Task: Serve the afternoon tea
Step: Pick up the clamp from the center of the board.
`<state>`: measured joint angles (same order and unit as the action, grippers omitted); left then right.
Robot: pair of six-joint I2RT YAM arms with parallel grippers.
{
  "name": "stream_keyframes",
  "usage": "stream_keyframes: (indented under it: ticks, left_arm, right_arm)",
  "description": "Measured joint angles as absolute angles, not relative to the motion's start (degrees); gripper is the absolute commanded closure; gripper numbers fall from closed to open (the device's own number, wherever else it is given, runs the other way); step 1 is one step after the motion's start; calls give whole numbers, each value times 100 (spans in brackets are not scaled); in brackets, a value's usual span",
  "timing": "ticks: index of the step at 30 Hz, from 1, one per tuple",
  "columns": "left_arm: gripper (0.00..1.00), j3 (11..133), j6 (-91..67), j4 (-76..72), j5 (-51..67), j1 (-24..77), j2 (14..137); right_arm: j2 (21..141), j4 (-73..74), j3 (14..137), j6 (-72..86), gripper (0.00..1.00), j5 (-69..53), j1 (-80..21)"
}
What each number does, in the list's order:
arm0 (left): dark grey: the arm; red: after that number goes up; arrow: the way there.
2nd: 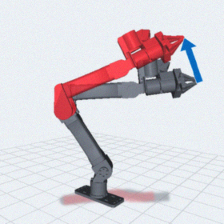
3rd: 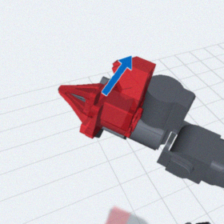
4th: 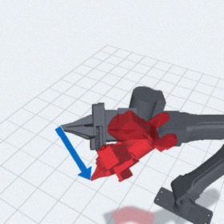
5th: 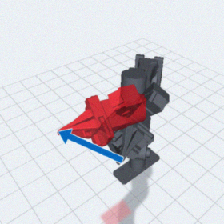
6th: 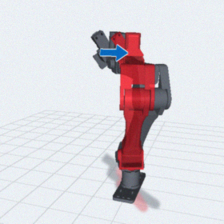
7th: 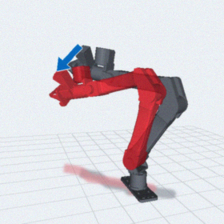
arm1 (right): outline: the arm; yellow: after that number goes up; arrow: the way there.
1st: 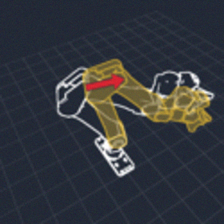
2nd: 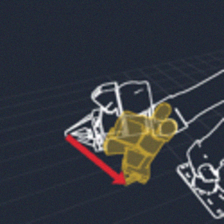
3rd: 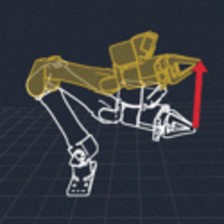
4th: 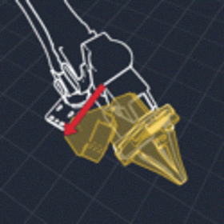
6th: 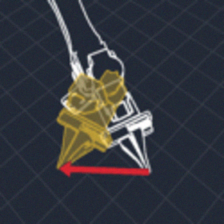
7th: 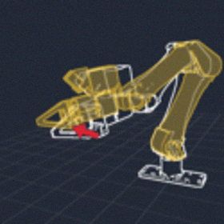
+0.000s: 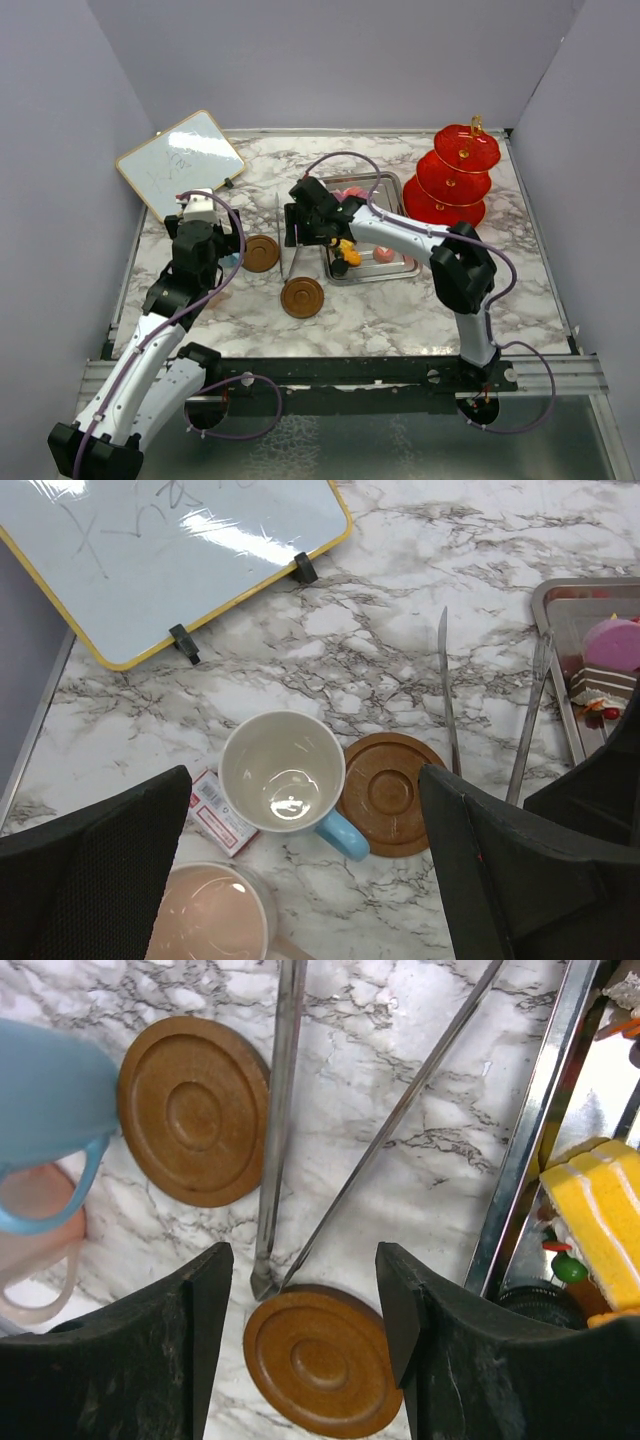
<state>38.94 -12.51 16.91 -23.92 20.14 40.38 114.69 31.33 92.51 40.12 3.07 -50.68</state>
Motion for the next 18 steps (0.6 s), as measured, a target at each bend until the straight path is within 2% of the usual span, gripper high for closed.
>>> stream_keyframes:
  ticks: [12, 18]
  left_arm:
    - [1, 3887, -1249, 1608, -2401, 1944, 4038]
    - [1, 3859, -1251, 1594, -2401, 1942, 3852]
  right_arm:
    - [12287, 3179, 9795, 3981, 48, 539, -5096]
    - [12431, 3192, 9800, 3909, 60, 720, -5109]
